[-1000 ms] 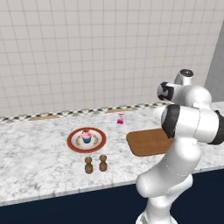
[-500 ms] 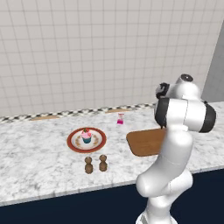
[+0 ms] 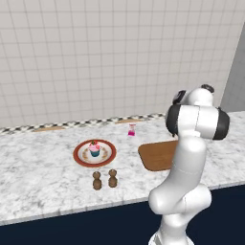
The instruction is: From the different types of pastries on the counter, select a croissant and place it on the cutting board. Then retrieve a jar of jam from the cabinet and place it alongside the croissant on the cutting board.
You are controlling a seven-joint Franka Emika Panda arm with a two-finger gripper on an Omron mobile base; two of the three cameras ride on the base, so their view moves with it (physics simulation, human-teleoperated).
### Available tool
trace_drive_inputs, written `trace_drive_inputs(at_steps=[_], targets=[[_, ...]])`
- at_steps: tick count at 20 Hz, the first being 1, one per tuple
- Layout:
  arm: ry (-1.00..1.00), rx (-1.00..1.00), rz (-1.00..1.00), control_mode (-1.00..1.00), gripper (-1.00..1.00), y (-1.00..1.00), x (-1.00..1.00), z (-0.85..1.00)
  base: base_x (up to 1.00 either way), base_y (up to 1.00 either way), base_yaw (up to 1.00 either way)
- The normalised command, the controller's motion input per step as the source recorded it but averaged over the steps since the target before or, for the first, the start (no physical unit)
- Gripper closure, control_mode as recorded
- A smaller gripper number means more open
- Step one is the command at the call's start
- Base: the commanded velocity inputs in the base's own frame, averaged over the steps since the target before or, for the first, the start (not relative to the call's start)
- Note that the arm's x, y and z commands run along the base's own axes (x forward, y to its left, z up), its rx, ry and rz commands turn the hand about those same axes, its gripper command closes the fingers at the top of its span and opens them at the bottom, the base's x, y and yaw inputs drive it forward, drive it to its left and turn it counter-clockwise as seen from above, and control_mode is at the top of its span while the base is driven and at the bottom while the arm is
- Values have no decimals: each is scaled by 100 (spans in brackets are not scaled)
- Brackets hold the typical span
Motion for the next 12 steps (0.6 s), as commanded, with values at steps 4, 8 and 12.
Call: trace_drive_inputs(at_steps=[4, 8, 12], targets=[[25, 0, 0, -100, -100, 0, 0, -4, 0, 0, 0], [21, -3, 0, -100, -100, 0, 3, 0, 0, 0, 0], [11, 0, 0, -100, -100, 0, 7, 0, 0, 0, 0]])
